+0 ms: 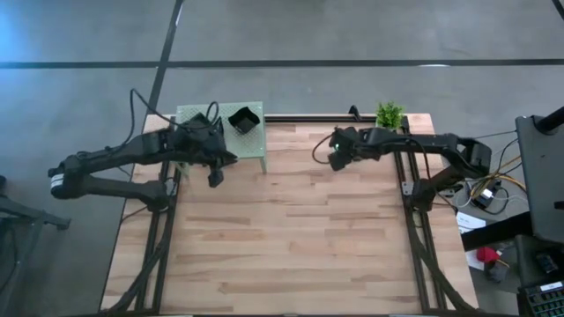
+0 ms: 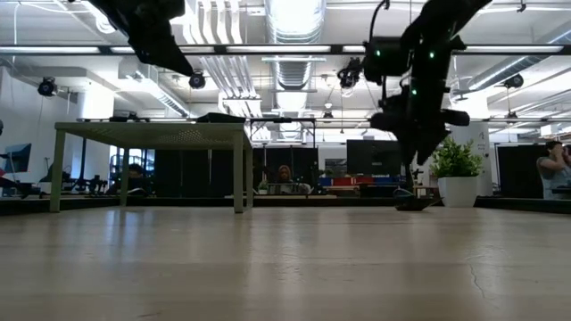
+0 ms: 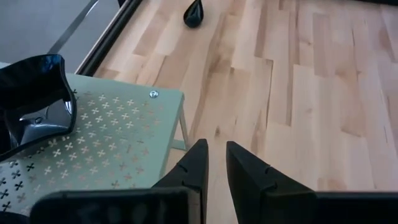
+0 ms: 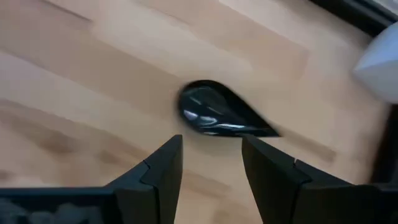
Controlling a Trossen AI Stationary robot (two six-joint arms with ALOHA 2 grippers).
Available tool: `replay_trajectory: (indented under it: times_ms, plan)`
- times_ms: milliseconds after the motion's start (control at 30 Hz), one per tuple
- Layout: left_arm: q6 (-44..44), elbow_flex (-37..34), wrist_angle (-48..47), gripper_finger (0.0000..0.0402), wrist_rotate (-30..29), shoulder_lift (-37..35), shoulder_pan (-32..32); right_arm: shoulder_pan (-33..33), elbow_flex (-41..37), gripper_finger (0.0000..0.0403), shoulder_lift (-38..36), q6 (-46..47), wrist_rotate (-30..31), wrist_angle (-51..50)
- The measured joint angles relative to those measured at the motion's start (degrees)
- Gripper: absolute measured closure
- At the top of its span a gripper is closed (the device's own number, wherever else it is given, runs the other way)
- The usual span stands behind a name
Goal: Pick & Place Mini shaped plates
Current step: Stack the black drop-shaped plate on top of the black drop-shaped plate on the shelf
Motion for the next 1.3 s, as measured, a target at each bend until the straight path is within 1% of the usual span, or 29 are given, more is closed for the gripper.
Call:
replay_trajectory:
  times_ms: [100,200,267,367,567,800,1000,1300]
  plan:
    - [0.02,-0.02,0.00,0.0353,0.00,0.26,0.00,-2.35,-1.60,0.0250,0.00,-6.33,-0.24,0.71]
    - [0.04,-0.02,0.00,0.0353,0.00,0.36,0.00,-3.41,-3.22,0.0258,0.00,-12.95,-0.64,1.33]
    - [0.07,-0.02,-0.02,0.0353,0.00,0.36,0.00,-3.79,-4.12,0.0262,0.00,-15.68,-0.92,2.31]
    - [0.07,-0.02,-0.05,0.0353,0.00,0.36,0.00,-4.24,-5.55,0.0266,0.00,-18.12,-0.81,4.24]
    - [0.09,-0.02,-0.07,0.0353,0.00,0.36,0.02,-5.41,-9.29,0.0262,0.49,-18.91,-1.18,11.38]
    - [0.09,-0.02,-0.09,0.0353,0.00,0.36,0.02,-6.08,-10.57,0.0258,1.98,-23.82,-1.32,12.82]
    - [0.07,-0.02,-0.09,0.0353,0.02,0.36,0.02,-6.05,-10.57,0.0266,3.80,-30.77,-1.65,13.95]
    - [-0.07,-0.02,-0.09,0.0353,0.01,0.36,0.02,-6.01,-10.57,0.0262,6.75,-35.37,-1.76,15.05]
